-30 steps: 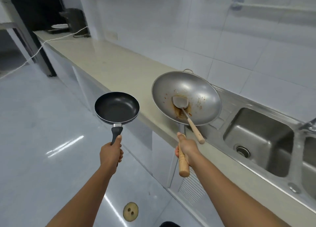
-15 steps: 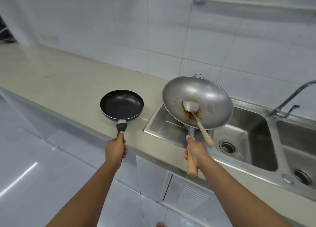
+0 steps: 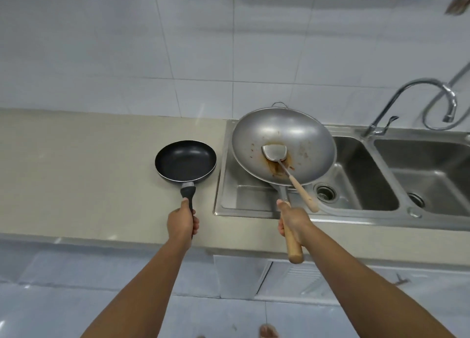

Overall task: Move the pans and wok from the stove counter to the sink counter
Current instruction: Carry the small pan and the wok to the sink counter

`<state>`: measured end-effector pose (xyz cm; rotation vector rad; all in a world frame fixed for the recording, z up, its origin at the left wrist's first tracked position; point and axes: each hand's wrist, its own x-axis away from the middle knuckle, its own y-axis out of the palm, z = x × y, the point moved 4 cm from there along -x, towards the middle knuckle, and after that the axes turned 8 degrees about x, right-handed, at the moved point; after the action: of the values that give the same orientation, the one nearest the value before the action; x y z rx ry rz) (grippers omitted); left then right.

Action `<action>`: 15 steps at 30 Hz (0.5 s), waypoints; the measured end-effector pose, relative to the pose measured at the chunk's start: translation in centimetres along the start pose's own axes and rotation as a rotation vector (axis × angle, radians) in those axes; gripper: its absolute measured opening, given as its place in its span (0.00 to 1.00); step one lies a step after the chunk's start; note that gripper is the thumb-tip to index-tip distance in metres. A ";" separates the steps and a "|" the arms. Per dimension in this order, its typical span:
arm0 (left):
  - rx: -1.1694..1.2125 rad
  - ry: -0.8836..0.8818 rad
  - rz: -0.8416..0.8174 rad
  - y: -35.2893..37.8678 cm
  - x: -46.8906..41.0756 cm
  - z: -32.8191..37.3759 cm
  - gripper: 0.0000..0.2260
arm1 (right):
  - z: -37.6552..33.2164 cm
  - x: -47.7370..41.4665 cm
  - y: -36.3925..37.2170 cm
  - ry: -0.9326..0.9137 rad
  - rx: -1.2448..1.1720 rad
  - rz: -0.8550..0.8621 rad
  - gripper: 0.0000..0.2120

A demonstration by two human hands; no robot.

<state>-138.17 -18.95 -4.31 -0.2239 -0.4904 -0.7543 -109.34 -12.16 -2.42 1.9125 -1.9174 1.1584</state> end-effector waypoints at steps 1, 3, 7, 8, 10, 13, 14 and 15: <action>-0.017 -0.003 -0.026 0.0 -0.6 0.2 0.21 | -0.1 0.1 0.4 0.005 -0.007 0.002 0.19; -0.039 -0.003 -0.066 -0.1 -1.8 0.6 0.21 | -0.6 0.2 1.1 0.019 -0.020 -0.006 0.18; -0.069 -0.015 -0.123 -0.1 -4.1 0.9 0.21 | -1.4 0.5 3.1 0.042 -0.027 -0.009 0.18; -0.071 -0.021 -0.139 0.1 -4.5 1.0 0.21 | -1.5 0.6 3.6 0.045 -0.026 -0.006 0.18; -0.076 -0.025 -0.163 0.3 -5.4 1.1 0.21 | -1.7 0.7 4.2 0.051 -0.026 0.007 0.18; -0.094 -0.011 -0.192 -0.1 -6.6 1.3 0.21 | -1.7 1.0 4.9 0.064 -0.050 0.020 0.17; -0.104 -0.012 -0.209 -0.3 -7.0 1.2 0.21 | -1.6 1.1 5.1 0.072 -0.068 0.030 0.17; -0.111 -0.023 -0.235 -0.5 -7.3 1.2 0.21 | -1.4 1.2 5.3 0.080 -0.093 0.044 0.17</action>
<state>-143.52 -14.47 -6.90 -0.2816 -0.5026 -1.0108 -114.93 -12.96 -2.71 1.7584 -1.9440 1.1195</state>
